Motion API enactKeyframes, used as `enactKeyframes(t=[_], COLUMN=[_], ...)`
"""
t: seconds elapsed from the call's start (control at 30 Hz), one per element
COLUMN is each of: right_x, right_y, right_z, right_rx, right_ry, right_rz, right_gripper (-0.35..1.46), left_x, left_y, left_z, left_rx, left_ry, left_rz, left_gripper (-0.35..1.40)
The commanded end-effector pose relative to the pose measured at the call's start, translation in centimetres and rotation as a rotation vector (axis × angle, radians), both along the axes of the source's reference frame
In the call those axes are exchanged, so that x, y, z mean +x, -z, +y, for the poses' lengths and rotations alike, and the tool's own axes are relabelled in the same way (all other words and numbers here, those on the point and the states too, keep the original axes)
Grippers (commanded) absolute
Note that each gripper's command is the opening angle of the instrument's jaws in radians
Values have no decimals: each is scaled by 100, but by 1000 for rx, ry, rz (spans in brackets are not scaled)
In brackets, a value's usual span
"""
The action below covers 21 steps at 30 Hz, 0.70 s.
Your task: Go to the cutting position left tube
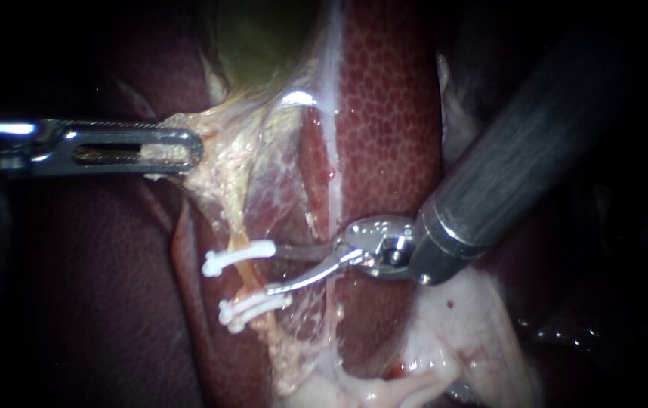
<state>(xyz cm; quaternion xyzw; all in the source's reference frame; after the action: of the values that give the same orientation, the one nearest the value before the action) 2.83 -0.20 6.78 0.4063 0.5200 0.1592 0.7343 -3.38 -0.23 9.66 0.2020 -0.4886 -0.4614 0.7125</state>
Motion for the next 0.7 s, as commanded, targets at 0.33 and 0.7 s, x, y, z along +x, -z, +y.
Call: enactKeyframes(t=[0.33,0.7], right_x=[10,28], right_y=[-3,-8], right_z=[-9,-23], right_rx=[12,22], right_ry=[15,41], right_rz=[5,14], right_gripper=[136,136], left_x=[0,-1], left_y=[-2,-2], left_z=[0,0], left_rx=[1,1], left_ry=[-3,-2], left_rz=[-2,-2], left_gripper=[-35,-35])
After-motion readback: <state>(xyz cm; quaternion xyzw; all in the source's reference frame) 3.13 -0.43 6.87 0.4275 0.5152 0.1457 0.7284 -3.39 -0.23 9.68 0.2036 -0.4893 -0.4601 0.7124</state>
